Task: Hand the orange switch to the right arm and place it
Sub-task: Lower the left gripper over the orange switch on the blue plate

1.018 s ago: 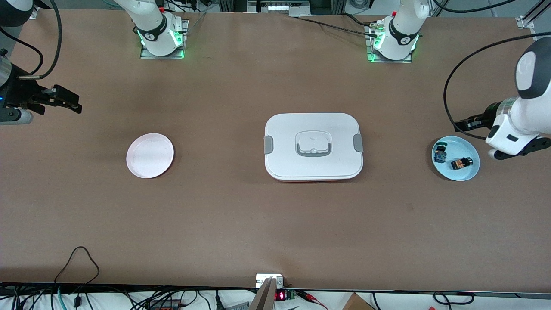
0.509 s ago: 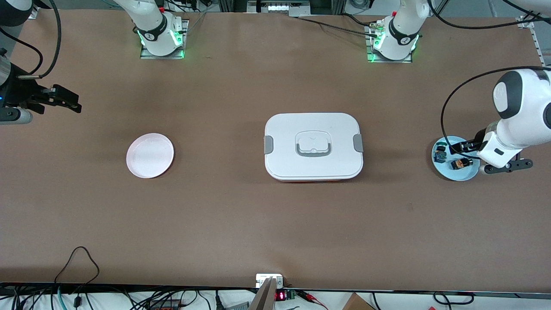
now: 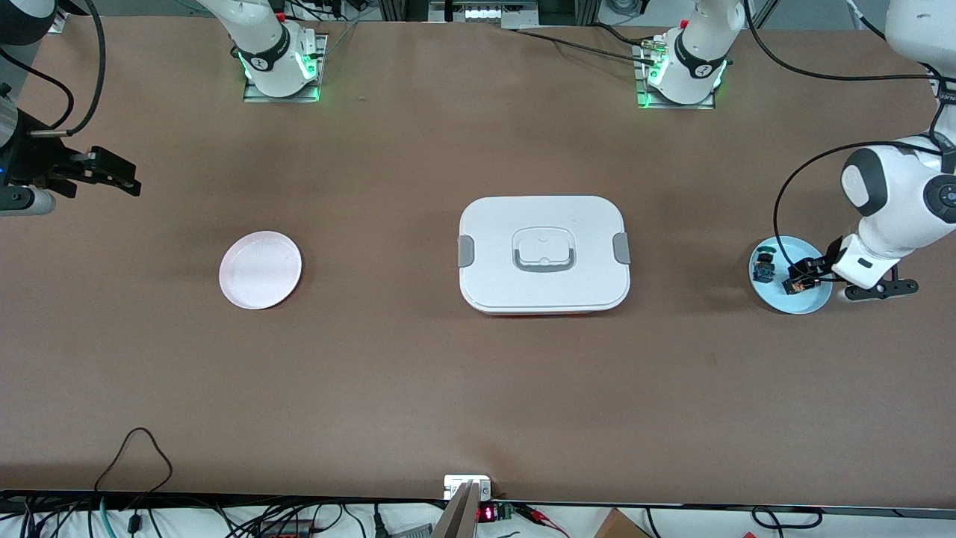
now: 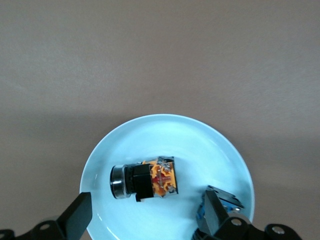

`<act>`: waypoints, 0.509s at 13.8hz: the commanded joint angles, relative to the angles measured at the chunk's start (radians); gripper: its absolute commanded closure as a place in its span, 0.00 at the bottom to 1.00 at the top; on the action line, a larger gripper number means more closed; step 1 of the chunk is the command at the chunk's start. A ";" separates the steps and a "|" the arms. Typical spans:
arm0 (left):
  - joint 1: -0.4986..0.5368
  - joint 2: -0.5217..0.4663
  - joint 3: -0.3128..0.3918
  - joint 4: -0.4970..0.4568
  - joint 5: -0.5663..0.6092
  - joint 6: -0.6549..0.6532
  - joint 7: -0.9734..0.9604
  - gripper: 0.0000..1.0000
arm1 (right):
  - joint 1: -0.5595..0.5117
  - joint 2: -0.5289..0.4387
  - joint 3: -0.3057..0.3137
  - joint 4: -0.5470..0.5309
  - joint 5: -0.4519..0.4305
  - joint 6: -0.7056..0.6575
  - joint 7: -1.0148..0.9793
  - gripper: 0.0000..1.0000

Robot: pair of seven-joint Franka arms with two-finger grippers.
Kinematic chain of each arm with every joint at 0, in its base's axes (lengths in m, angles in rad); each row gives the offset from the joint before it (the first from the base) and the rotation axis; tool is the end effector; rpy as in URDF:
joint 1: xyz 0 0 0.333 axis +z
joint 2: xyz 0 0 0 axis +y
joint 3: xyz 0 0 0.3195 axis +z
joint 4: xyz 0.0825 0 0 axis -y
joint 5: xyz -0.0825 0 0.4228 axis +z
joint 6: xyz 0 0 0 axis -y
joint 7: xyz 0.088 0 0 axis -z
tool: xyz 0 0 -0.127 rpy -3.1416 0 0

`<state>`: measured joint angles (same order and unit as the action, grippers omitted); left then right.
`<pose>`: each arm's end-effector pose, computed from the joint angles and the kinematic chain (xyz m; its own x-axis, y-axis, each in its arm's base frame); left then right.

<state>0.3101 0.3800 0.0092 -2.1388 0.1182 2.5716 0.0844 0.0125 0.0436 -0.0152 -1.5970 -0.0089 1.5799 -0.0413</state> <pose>0.5730 0.1889 0.1816 0.9900 0.1341 0.0428 0.1371 -0.9876 -0.0760 0.6040 -0.0026 0.5693 0.9974 0.0386 -0.0610 0.0391 -0.9992 0.0070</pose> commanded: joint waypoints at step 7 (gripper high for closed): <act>0.040 0.045 -0.014 -0.024 0.020 0.087 0.003 0.02 | -0.009 -0.004 0.006 0.039 -0.006 -0.035 -0.003 0.00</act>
<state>0.3321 0.4210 0.0076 -2.1541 0.1182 2.6308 0.0871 0.0124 0.0431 -0.0154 -1.5753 -0.0090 1.5669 -0.0413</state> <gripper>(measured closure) 0.013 0.000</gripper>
